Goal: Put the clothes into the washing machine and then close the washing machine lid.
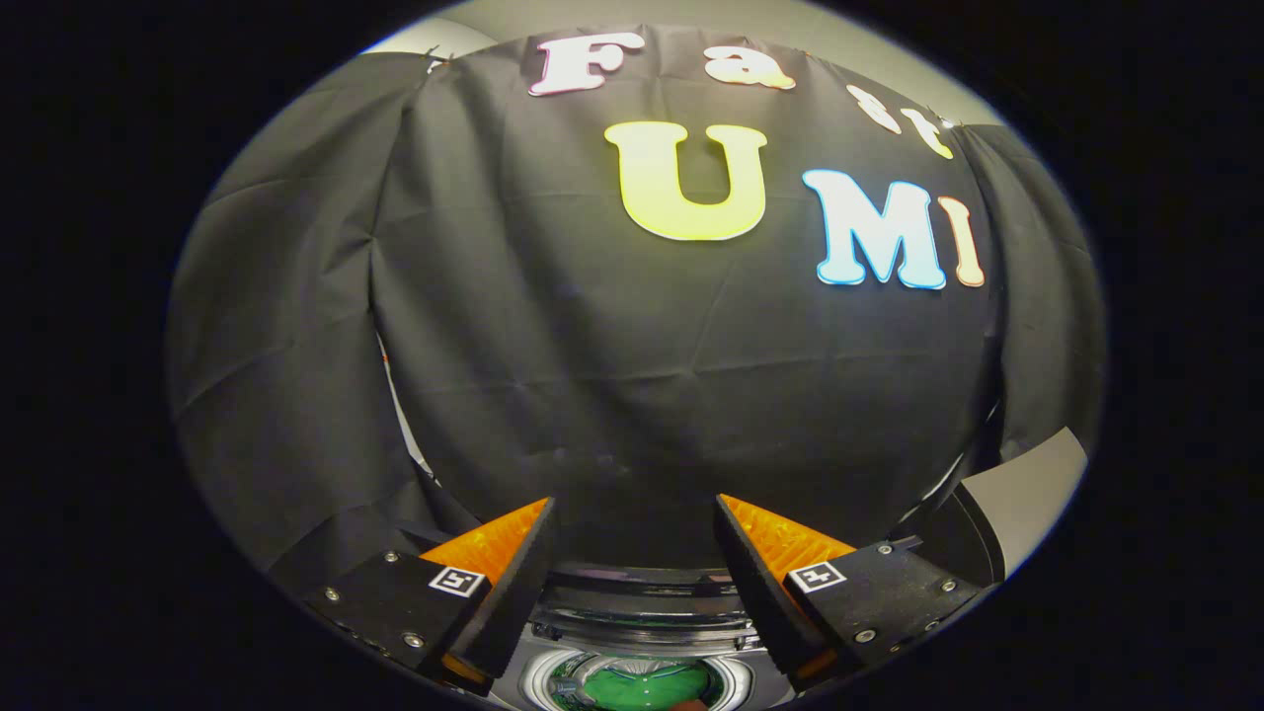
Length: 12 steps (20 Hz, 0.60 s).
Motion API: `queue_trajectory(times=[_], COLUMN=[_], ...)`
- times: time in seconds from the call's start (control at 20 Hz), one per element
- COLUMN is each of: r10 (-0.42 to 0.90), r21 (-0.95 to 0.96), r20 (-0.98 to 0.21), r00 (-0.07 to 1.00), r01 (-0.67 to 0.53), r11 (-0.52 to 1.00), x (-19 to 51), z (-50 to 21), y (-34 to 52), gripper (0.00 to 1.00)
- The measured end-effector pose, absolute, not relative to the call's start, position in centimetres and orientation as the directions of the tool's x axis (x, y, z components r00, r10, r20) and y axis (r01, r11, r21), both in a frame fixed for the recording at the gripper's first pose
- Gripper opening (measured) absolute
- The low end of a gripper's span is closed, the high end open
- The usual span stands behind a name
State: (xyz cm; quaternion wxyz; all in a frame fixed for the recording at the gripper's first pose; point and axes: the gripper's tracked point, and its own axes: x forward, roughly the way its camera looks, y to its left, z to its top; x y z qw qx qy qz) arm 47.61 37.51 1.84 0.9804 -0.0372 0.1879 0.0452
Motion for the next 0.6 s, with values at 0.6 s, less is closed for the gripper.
queue_trajectory(times=[0.6], r10=[-0.019], r21=[-0.071], r20=[-0.572], r00=[0.820], r01=[-0.026], r11=[0.997], x=[49.6], z=[-3.0], y=[36.3], gripper=[0.97])
